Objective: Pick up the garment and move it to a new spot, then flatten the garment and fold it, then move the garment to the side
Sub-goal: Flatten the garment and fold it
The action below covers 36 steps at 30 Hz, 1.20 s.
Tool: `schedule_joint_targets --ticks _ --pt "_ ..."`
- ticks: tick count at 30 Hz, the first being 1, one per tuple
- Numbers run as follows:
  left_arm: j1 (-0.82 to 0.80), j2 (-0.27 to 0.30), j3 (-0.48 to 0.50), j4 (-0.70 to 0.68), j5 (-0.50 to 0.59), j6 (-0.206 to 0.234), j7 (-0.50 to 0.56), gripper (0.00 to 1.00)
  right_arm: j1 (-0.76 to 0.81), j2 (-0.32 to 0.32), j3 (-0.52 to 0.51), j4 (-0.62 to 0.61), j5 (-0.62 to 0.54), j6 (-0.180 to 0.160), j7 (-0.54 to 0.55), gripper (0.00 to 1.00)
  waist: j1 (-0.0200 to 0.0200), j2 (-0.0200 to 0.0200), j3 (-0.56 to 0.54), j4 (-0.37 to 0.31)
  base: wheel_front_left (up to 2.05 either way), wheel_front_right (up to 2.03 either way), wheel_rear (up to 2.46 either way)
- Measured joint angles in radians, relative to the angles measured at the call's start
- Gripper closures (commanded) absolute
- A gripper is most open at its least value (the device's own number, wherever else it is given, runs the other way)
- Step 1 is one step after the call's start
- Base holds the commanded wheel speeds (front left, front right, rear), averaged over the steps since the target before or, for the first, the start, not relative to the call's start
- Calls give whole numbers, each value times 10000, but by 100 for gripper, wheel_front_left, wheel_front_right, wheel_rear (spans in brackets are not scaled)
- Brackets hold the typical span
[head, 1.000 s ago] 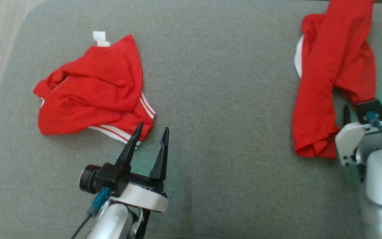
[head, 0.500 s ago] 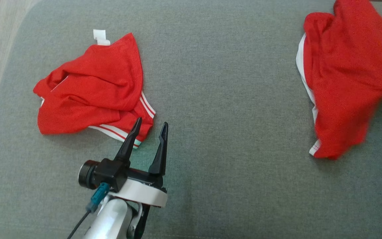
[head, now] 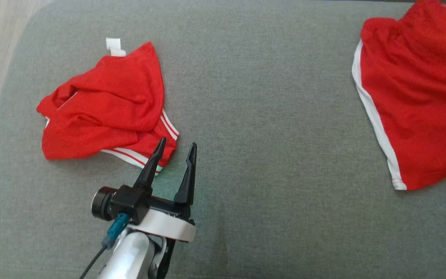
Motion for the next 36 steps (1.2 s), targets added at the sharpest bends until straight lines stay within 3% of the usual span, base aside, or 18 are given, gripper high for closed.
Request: schedule_joint_targets --ticks 3,10,14,18,24,29,36 --pt "29 -12 19 25 0 0 0 0 5 537 -198 -336 0 0 -372 0 0 0 -173 -62 0 0 0" --pt "336 -13 117 36 0 4 0 0 120 2773 -314 -1350 88 0 -2002 0 -1 0 -748 -382 0 0 0" --pt "630 -13 201 35 2 6 0 0 596 3532 280 -1743 836 0 -3037 0 -2 0 -1130 -606 0 0 0" --pt "735 -12 213 35 2 10 0 0 1196 3636 918 -1996 2004 0 -3551 0 -2 0 -1358 -739 0 0 0" --pt "819 -13 176 -35 2 12 0 0 2695 3722 3267 -2403 4663 0 -3751 0 -1 0 -1319 -751 0 0 0" --pt "733 -17 46 -52 4 4 0 0 2718 3722 3649 -2930 4771 0 -3214 0 -1 0 -906 -490 0 0 0" --pt "106 -46 -130 -42 -10 -109 0 0 809 3701 3545 -2372 4171 0 -1804 0 1 0 -61 193 0 0 0"
